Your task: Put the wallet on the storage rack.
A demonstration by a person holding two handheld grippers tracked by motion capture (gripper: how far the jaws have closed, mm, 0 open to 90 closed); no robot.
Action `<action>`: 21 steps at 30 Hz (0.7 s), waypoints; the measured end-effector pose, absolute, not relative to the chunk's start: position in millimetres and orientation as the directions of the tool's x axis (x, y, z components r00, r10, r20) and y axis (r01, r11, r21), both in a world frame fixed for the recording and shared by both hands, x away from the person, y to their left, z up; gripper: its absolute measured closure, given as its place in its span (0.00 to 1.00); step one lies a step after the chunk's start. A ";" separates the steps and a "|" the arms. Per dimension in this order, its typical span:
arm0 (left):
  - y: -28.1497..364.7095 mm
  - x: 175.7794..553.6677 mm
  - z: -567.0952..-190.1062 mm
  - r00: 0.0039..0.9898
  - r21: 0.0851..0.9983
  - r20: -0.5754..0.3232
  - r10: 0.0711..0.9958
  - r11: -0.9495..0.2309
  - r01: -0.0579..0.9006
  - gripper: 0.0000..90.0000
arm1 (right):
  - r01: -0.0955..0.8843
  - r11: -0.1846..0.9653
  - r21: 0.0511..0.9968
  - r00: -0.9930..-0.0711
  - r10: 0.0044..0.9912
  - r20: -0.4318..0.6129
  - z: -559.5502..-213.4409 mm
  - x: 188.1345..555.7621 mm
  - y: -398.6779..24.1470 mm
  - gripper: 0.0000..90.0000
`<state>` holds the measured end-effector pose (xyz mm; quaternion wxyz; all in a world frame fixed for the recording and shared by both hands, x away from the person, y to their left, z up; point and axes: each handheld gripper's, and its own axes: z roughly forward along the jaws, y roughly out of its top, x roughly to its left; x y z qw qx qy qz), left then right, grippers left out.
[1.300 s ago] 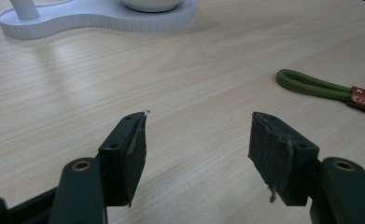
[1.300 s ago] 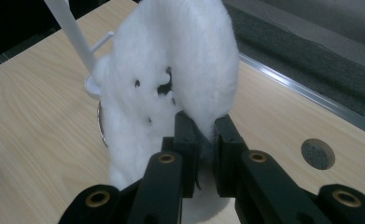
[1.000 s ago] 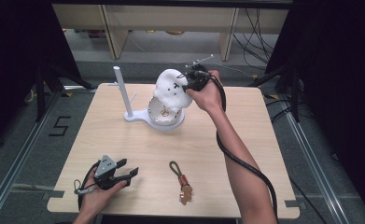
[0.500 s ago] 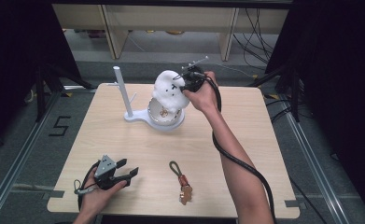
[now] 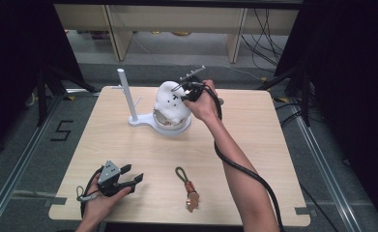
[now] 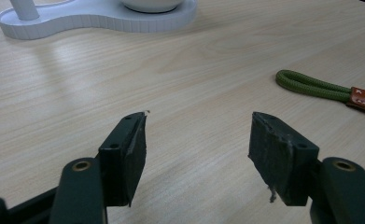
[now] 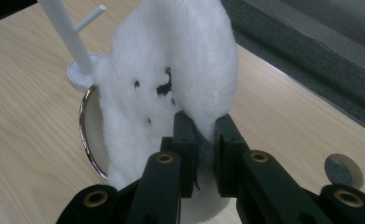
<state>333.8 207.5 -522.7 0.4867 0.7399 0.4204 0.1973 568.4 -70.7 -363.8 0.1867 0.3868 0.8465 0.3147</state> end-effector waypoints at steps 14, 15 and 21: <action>207.5 333.9 -523.1 0.574 0.888 -0.118 0.810 -0.172 0.426 0.40 | 0.510 0.579 0.636 -0.653 0.742 -0.152 -380.9 566.3 -55.7 0.84; 207.5 333.9 -523.1 0.574 0.888 -0.118 0.810 -0.172 0.426 0.40 | 0.510 0.579 0.636 -0.653 0.742 -0.152 -380.9 566.3 -55.7 0.84; 207.5 334.0 -523.1 0.574 0.888 -0.118 0.810 -0.172 0.426 0.40 | 0.518 0.562 0.644 -0.638 0.756 -0.147 -383.7 567.5 -58.3 0.64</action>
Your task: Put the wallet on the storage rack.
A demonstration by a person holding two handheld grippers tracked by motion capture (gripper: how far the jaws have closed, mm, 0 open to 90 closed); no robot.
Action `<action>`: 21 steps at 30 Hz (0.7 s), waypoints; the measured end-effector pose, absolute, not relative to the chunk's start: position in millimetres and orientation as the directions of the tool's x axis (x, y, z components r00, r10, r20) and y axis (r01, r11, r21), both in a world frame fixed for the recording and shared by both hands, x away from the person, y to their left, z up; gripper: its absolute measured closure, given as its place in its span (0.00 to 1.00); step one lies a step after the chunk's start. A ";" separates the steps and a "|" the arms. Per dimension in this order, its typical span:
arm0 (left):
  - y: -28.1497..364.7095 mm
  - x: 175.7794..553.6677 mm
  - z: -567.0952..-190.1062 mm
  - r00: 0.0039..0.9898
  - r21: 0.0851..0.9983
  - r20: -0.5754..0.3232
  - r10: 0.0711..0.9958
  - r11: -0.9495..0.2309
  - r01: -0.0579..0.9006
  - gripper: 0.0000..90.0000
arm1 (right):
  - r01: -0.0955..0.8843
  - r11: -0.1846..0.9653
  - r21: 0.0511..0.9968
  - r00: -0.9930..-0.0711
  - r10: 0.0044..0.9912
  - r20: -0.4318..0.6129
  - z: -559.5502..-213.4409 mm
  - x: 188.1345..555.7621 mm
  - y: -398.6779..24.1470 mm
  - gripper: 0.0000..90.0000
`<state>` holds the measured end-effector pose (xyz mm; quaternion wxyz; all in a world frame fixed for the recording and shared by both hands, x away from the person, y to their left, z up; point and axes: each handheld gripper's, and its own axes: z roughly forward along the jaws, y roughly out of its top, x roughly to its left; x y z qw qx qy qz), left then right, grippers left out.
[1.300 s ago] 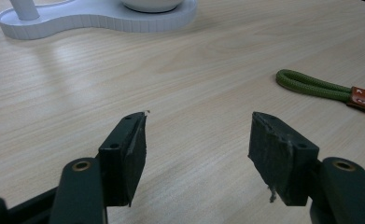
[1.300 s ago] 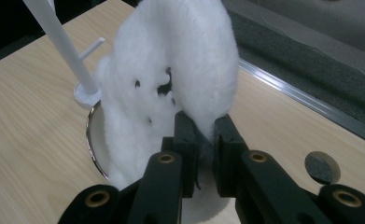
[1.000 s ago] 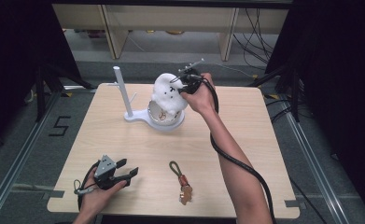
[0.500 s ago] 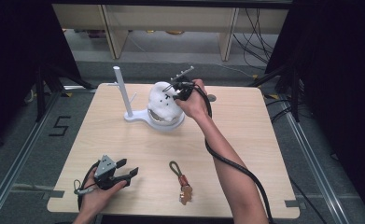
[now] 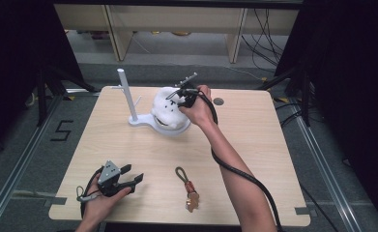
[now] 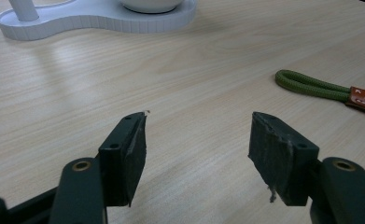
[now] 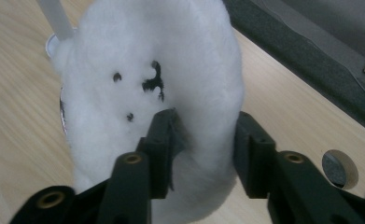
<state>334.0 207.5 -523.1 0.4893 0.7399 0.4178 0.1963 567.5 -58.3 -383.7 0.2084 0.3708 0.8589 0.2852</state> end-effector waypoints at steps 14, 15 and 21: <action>208.0 334.0 -522.7 0.562 0.886 -0.119 0.819 -0.168 0.432 0.40 | 0.507 0.470 0.723 -0.590 0.801 -0.107 -361.7 554.7 -80.6 0.43; 208.6 334.2 -522.6 0.559 0.886 -0.121 0.820 -0.165 0.434 0.39 | 0.517 0.453 0.726 -0.584 0.807 -0.088 -360.2 549.4 -88.0 0.43; 206.6 334.1 -517.9 0.567 0.894 -0.131 0.813 -0.150 0.422 0.38 | 0.592 0.372 0.715 -0.543 0.840 0.013 -371.3 528.8 -116.9 0.45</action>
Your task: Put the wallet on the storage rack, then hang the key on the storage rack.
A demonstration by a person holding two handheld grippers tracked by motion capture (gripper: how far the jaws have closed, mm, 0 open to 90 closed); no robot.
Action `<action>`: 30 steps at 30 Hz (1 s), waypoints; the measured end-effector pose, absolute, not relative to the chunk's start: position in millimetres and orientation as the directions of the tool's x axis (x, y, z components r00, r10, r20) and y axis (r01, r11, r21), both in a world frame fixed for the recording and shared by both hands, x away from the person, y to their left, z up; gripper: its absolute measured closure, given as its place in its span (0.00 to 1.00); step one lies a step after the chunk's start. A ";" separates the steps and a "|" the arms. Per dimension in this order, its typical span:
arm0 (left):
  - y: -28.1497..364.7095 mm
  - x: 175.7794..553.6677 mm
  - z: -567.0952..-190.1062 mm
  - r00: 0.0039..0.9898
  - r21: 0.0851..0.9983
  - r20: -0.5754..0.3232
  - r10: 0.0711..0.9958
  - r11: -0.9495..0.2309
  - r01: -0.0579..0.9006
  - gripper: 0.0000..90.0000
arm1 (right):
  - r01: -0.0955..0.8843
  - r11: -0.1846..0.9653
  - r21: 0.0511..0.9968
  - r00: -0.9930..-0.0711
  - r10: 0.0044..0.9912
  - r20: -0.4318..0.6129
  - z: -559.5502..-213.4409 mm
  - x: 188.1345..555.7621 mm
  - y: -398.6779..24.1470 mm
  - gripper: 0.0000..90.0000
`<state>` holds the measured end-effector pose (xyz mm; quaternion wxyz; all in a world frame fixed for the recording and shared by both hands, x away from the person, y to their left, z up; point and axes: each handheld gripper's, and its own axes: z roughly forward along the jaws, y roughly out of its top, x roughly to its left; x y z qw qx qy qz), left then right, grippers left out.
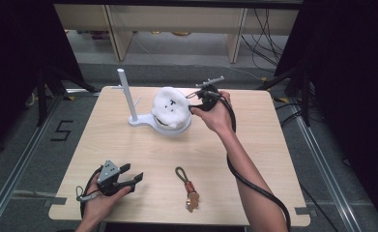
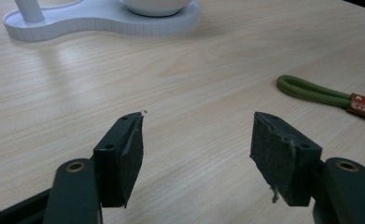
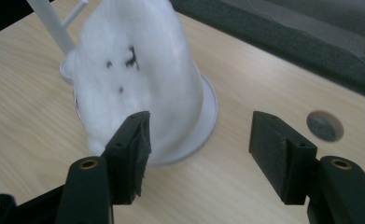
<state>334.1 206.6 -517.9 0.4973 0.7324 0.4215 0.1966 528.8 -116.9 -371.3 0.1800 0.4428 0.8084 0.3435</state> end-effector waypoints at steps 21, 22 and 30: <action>179.9 331.9 -498.3 0.630 0.883 -0.185 0.754 -0.153 0.444 0.38 | 0.804 0.307 0.509 -0.463 0.861 0.212 -445.3 444.2 -195.7 0.91; 179.3 331.8 -498.2 0.630 0.886 -0.186 0.754 -0.149 0.440 0.38 | 0.804 0.307 0.509 -0.463 0.861 0.212 -445.3 444.2 -195.7 0.91; 181.5 332.6 -499.9 0.620 0.884 -0.185 0.762 -0.147 0.444 0.38 | 0.837 0.421 0.350 -0.516 0.818 0.252 -450.3 411.2 -150.0 0.79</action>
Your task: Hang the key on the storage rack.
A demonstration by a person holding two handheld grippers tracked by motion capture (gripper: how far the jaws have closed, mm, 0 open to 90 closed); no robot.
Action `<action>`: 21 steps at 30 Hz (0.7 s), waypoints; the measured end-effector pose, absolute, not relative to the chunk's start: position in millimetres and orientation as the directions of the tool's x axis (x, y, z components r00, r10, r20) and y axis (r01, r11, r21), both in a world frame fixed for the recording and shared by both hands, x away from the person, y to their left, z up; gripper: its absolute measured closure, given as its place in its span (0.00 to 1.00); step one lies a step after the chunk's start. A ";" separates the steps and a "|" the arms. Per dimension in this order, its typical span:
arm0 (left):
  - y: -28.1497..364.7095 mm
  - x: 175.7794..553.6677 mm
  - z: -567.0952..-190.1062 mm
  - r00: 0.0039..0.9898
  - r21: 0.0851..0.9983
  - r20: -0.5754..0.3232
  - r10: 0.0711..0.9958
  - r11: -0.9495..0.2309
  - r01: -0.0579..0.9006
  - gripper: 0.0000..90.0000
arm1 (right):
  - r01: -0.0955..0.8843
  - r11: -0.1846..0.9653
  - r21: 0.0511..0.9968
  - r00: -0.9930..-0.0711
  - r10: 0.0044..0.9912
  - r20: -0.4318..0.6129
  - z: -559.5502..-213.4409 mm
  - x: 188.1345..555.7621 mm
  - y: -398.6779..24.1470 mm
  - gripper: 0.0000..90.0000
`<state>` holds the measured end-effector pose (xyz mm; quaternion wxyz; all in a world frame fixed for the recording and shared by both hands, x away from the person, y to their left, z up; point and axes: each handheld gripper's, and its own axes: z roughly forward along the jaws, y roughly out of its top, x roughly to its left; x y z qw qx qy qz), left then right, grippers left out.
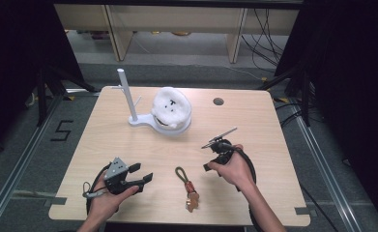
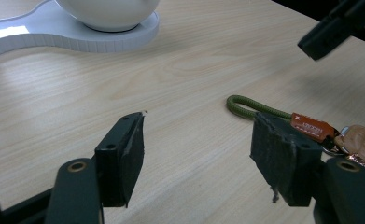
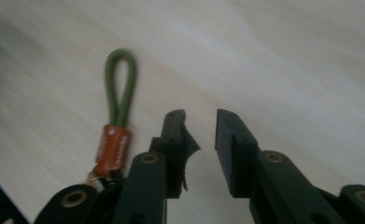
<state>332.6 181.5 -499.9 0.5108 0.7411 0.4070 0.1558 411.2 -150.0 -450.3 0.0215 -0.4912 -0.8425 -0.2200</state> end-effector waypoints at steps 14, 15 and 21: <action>185.6 328.6 -502.7 0.615 0.881 -0.174 0.769 -0.157 0.446 0.38 | 0.825 0.529 0.198 -0.563 0.796 0.223 -463.5 393.9 -94.3 0.64; 185.6 328.6 -502.7 0.615 0.881 -0.174 0.769 -0.157 0.446 0.38 | 0.825 0.529 0.198 -0.563 0.796 0.223 -463.5 393.9 -94.3 0.64; 186.0 329.8 -504.0 0.611 0.878 -0.175 0.772 -0.158 0.451 0.38 | 0.844 0.514 0.152 -0.535 0.823 0.190 -470.2 391.4 -81.8 0.60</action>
